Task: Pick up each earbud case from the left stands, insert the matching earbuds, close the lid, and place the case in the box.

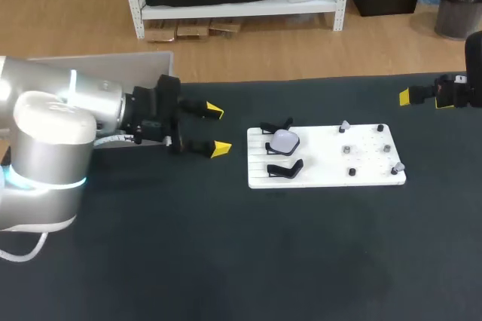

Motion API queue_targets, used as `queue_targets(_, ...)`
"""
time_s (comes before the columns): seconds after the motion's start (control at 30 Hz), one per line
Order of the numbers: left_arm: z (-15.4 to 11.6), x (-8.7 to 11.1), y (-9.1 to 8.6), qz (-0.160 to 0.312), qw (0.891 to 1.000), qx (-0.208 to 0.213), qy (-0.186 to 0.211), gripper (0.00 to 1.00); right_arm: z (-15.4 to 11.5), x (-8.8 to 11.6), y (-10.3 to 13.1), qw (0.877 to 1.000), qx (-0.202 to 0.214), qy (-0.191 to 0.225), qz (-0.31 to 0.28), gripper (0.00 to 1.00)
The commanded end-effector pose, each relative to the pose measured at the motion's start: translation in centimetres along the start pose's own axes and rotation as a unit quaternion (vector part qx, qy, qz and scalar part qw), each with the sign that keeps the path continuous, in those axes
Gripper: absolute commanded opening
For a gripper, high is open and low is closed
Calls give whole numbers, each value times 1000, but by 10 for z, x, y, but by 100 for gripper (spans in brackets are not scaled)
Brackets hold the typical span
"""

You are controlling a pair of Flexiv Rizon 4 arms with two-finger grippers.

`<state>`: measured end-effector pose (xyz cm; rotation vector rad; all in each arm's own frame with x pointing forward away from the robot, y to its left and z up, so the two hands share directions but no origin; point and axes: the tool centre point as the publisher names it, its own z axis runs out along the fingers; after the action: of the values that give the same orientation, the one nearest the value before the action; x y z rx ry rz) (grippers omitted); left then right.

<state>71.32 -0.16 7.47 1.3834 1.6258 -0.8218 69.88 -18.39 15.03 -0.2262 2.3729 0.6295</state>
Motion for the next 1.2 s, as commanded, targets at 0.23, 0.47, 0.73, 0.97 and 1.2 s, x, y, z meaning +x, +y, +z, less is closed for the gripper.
queue_targets(0.23, 16, -4, 4, 0, 1000, 3, -10, 100, 1, 0, -1, 1000, -1, 0, 0, 100)
queue_targets(0.47, 39, -6, 9, -1, 1000, 15, 1, 100, 1, 0, -1, 1000, -1, 0, 0, 100)
queue_targets(0.73, 74, -4, 9, -3, 999, 36, 15, 100, 1, 0, -1, 1000, -1, 0, 0, 100)
queue_targets(0.97, 93, -6, 6, -4, 999, 46, 15, 100, 1, 0, -1, 1000, -1, 0, 0, 100)
queue_targets(1.2, 106, -5, 6, -6, 998, 55, 15, 100, 1, 0, -1, 1000, -1, 0, 0, 100)
